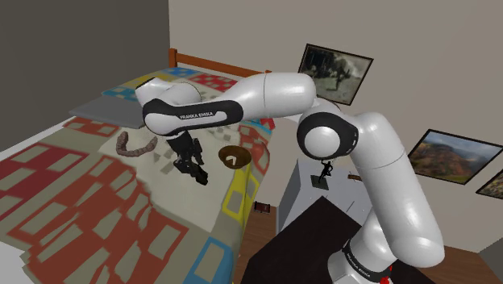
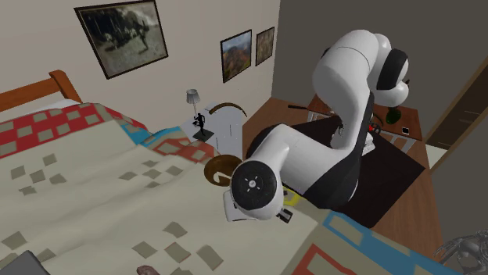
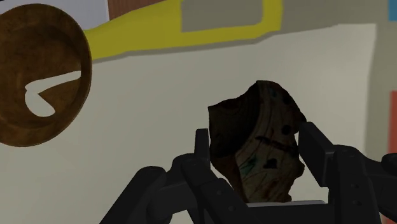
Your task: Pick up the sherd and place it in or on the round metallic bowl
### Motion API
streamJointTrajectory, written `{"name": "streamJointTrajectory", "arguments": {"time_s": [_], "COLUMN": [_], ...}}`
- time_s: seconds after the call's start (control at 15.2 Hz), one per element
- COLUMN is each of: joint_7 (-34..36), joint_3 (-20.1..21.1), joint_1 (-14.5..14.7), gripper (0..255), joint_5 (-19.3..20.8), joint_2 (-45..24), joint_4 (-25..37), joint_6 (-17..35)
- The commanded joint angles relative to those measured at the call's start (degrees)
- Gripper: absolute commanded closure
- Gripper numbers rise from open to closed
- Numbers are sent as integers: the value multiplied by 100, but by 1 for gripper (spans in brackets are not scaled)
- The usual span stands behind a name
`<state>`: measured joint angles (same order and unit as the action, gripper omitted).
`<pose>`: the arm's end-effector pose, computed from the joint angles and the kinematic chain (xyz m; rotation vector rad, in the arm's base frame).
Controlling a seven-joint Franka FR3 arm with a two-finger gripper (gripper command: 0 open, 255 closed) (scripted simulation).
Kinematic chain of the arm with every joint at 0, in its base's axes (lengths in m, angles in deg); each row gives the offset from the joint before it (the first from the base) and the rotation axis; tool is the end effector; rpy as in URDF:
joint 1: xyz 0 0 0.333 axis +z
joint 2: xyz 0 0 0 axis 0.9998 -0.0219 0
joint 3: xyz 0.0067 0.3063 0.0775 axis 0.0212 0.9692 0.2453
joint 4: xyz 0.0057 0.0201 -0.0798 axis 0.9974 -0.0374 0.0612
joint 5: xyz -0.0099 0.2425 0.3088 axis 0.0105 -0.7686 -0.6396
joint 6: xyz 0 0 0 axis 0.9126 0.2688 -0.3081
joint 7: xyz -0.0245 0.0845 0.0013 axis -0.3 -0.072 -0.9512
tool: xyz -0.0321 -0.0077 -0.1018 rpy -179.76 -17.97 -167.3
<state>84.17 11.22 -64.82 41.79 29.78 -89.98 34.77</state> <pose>0.6270 0.3223 0.3051 2.7061 0.8390 -0.5994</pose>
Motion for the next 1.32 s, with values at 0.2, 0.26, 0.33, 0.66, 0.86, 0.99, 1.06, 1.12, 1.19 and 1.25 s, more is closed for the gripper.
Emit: {"name": "streamJointTrajectory", "arguments": {"time_s": [0.2,0.26,0.33,0.66,0.86,0.99,1.06,1.12,1.19,1.25], "joint_7": [-462,-559,-658,-1163,-1477,-1689,-1796,-1905,-2014,-2106], "joint_3": [-134,-164,-195,-355,-455,-522,-555,-588,-622,-649], "joint_1": [-418,-503,-588,-999,-1240,-1398,-1477,-1555,-1633,-1698], "gripper": [255,255,255,255,255,255,255,255,255,255], "joint_5": [107,130,153,270,339,382,403,424,443,459], "joint_2": [290,340,383,510,515,490,468,440,405,371], "joint_4": [-422,-496,-559,-721,-703,-643,-598,-543,-478,-414], "joint_6": [216,260,301,457,515,540,547,552,553,551]}}
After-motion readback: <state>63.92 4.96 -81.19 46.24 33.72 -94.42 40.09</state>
